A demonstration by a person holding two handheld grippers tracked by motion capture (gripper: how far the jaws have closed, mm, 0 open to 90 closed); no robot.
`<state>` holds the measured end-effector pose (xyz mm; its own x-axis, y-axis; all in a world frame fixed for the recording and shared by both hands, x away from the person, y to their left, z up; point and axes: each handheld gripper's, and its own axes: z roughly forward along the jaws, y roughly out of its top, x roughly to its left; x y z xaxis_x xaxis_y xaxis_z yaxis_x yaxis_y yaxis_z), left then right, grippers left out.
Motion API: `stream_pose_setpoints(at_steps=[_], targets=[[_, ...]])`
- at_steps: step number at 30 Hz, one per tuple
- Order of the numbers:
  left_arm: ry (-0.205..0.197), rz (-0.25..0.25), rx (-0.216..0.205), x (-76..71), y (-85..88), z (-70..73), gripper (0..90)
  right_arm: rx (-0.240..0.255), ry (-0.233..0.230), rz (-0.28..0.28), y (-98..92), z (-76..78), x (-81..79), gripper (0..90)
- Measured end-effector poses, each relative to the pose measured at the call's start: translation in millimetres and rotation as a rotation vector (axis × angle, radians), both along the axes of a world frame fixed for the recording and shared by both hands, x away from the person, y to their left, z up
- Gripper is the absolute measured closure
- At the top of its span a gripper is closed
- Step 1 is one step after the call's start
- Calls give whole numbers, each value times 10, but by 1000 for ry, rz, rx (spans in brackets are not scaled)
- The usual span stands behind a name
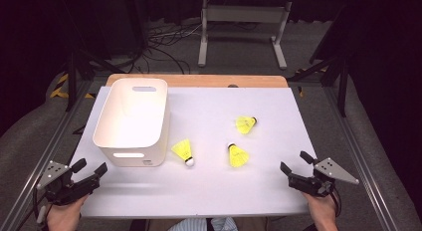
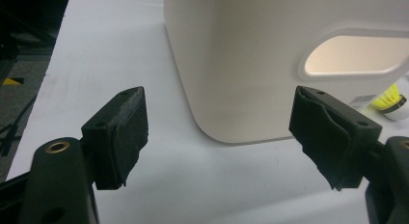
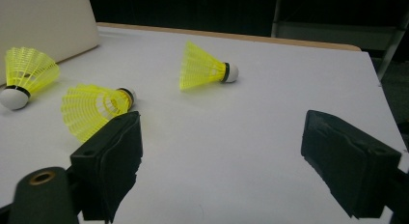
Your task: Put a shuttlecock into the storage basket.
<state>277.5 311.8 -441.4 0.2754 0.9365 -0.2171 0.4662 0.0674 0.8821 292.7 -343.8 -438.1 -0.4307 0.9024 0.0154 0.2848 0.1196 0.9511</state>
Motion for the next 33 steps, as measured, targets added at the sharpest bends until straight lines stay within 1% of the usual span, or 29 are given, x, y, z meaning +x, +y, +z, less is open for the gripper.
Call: stream_pose_setpoints(at_steps=[2,5,8,12,17,22,28,33], targets=[[-5,2,-5,-1,8,4,221,-1,0,1,-4,-2,2,150],[3,-1,0,0,-2,-1,222,6,-4,0,-6,2,-1,150],[3,-6,8,4,-11,2,222,5,-3,3,7,3,-10,148],[7,-5,7,7,-13,0,222,8,2,8,14,1,-17,146],[11,9,4,-11,-15,1,224,10,16,-5,13,-5,-18,143],[18,12,3,-19,-10,4,225,7,14,-2,18,-5,-22,143],[13,28,-7,-27,6,27,224,9,13,3,14,-5,-26,143],[16,33,-2,-1,19,31,224,5,12,4,19,-6,-26,143]])
